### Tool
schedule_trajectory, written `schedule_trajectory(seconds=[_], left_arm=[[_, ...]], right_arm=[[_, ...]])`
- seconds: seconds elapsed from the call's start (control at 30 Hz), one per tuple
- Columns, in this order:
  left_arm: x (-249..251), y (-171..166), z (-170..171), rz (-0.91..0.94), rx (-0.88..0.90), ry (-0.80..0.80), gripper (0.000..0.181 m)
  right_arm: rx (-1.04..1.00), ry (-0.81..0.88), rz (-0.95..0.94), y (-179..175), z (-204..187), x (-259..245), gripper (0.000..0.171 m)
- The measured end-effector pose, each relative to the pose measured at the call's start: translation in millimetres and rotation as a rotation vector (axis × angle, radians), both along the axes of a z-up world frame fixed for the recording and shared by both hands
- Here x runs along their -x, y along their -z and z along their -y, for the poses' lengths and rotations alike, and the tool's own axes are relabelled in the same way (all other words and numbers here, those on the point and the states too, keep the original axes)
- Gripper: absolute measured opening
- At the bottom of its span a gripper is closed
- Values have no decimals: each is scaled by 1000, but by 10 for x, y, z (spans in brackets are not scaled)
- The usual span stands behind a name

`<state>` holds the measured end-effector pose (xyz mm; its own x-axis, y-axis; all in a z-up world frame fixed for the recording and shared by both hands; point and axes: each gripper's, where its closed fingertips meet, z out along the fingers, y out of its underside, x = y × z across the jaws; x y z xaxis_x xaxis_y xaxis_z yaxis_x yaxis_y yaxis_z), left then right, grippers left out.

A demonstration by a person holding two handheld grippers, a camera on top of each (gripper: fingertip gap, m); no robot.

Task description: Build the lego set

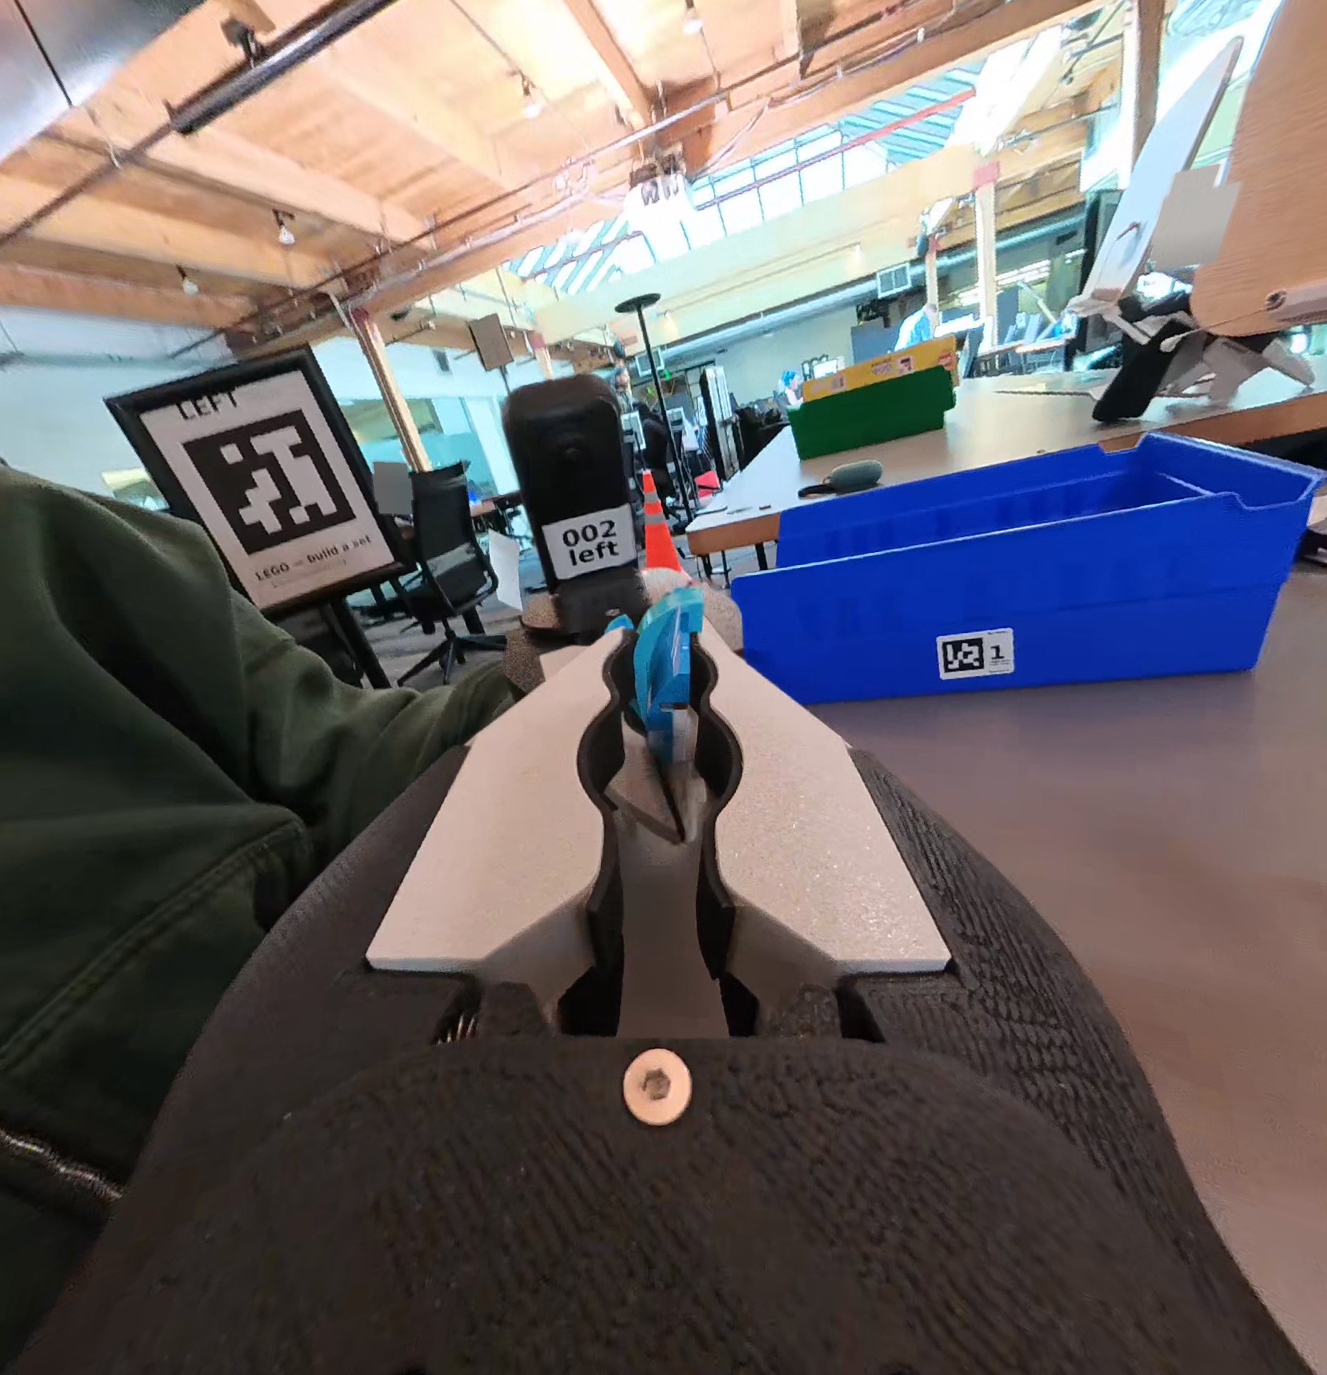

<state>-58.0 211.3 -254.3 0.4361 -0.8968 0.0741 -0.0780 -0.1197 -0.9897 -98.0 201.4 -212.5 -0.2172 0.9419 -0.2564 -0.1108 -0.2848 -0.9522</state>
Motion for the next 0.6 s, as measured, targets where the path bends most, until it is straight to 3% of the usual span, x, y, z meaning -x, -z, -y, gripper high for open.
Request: schedule_trajectory(seconds=[0.03,0.13,0.33,0.4,0.47,0.53,0.6], left_arm=[[-4,-3,17,11,33,22,9],[34,-4,24,-11,65,32,8],[74,-89,39,57,127,41,9],[337,257,-136,-77,194,-108,7],[554,210,-146,149,302,-112,7],[706,48,-227,285,285,-144,7],[659,31,-230,220,252,-142,8]], right_arm=[[3,-1,-9,-8,-2,-8,10],[40,3,-64,-24,-25,0,10],[-153,126,-113,-124,23,10,10],[-115,281,-346,-532,-200,-339,11],[-87,442,-437,-751,-561,-843,11],[-92,483,-273,-575,-765,-844,11],[-96,442,67,-71,-841,-557,11]])
